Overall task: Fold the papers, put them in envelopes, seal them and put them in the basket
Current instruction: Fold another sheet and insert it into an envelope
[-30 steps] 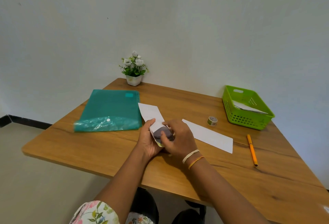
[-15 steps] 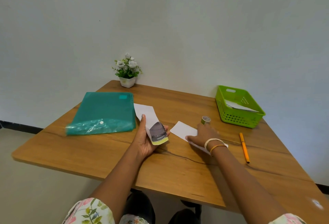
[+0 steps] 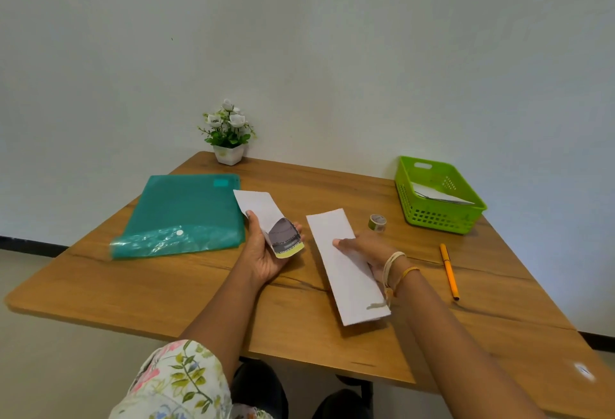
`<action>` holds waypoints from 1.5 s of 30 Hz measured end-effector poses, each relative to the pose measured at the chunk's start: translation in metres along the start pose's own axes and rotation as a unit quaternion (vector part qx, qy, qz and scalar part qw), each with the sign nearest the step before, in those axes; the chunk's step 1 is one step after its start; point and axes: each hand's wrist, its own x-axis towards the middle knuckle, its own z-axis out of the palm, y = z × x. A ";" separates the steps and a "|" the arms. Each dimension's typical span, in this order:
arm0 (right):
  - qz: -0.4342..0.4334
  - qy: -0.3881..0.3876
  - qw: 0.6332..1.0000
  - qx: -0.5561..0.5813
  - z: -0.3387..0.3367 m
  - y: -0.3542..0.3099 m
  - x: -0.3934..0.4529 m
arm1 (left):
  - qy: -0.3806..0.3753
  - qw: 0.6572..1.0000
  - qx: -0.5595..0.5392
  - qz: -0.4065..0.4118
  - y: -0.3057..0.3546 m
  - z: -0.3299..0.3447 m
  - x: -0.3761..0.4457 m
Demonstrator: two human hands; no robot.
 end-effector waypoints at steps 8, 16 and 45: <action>0.009 -0.293 0.955 0.040 0.009 0.006 -0.008 | -0.037 0.999 -0.017 -0.012 0.000 0.002 -0.007; 0.038 -0.291 0.952 0.084 0.019 0.012 -0.006 | -0.031 0.999 0.010 -0.031 0.001 -0.001 -0.002; 0.169 -0.233 0.945 0.155 0.060 -0.011 -0.015 | -0.019 0.997 0.058 -0.052 0.001 0.000 -0.011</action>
